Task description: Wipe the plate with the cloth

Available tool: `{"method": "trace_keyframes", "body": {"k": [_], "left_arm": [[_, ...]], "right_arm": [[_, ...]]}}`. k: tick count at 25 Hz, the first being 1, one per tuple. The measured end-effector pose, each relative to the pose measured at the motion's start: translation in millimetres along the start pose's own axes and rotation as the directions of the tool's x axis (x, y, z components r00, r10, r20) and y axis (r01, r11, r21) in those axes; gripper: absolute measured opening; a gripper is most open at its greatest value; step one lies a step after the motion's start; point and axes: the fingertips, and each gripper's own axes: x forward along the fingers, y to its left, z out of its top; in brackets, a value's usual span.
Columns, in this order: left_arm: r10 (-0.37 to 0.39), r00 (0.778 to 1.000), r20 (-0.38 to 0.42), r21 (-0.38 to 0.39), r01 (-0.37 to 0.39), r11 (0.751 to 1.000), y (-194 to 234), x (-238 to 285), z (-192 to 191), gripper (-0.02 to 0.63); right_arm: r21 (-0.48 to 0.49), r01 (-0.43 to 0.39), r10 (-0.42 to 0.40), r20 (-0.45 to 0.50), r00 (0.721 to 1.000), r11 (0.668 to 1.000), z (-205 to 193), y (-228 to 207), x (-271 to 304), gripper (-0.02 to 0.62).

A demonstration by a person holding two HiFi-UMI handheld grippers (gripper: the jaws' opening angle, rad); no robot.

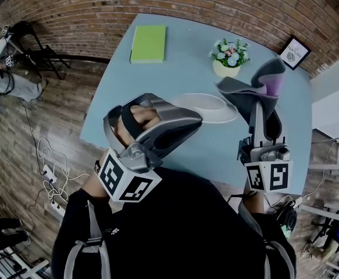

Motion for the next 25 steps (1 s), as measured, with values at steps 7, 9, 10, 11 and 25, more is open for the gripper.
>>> {"method": "trace_keyframes", "body": {"k": [7,9,10,11,25], "left_arm": [[0.011,0.999,0.041,-0.114,-0.006,0.993,7.9,-1.5,0.0,0.025],[0.014,0.999,0.051,-0.146,-0.007,0.989,10.4,-2.3,0.7,0.025],[0.018,0.998,0.055,-0.161,-0.008,0.987,11.9,-2.7,0.9,0.025],[0.021,0.998,0.058,-0.175,-0.011,0.985,13.2,-3.1,1.0,0.025],[0.084,0.996,0.036,-0.314,-0.069,0.947,36.7,-11.4,-15.6,0.024]], "right_arm": [[0.003,0.001,-0.001,0.009,1.0,1.0,2.2,-0.9,-1.9,0.061],[0.003,0.001,-0.001,0.008,1.0,1.0,2.8,-1.5,-3.1,0.061],[0.001,0.001,-0.001,0.007,1.0,1.0,3.5,-1.7,-3.7,0.061],[-0.001,0.0,0.0,0.008,1.0,1.0,4.4,-1.8,-4.2,0.061],[-0.015,0.011,-0.011,0.005,1.0,1.0,7.5,-3.9,-13.1,0.061]]}}
